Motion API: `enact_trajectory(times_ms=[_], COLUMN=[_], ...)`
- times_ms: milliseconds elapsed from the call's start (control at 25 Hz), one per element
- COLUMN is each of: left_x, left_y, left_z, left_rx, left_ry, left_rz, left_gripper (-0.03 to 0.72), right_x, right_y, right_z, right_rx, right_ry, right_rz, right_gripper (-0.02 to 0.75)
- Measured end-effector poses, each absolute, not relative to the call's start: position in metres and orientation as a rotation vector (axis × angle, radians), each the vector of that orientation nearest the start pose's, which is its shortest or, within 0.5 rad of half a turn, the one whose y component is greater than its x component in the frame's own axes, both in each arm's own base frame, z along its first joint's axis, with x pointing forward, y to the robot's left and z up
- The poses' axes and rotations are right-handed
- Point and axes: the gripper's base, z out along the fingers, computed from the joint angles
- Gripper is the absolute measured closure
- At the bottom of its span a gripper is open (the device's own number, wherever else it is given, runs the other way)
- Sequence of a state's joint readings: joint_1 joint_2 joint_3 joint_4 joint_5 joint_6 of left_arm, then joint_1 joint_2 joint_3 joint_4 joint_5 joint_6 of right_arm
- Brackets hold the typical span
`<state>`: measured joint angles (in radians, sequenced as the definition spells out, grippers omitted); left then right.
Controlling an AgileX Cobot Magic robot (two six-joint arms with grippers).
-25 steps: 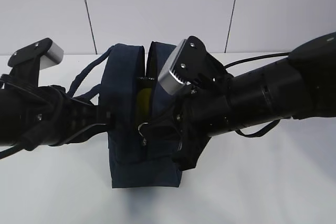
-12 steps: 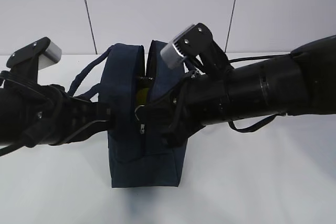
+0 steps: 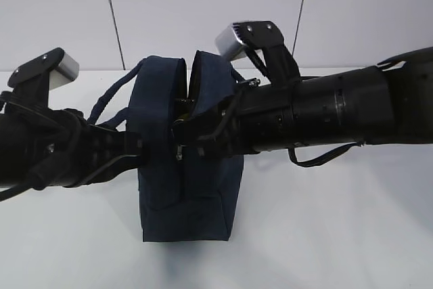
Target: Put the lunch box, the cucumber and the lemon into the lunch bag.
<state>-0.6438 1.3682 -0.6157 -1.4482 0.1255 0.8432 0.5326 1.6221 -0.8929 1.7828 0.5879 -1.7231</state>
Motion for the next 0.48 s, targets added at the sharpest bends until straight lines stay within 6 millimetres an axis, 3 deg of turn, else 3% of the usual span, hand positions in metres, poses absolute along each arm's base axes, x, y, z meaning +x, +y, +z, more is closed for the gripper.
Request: enact_trajectory(times_ms=[480], left_x=[0.205], left_y=[-0.167], left_z=[0.209], left_rx=[0.114], left_ry=[2.383], left_rz=[-0.769], left_gripper=[0.682], right_x=[0.261], right_y=[0.21], right_z=[0.244], right_rx=[-0.715], right_ry=[1.993], right_rz=[1.02], right_gripper=[0.751])
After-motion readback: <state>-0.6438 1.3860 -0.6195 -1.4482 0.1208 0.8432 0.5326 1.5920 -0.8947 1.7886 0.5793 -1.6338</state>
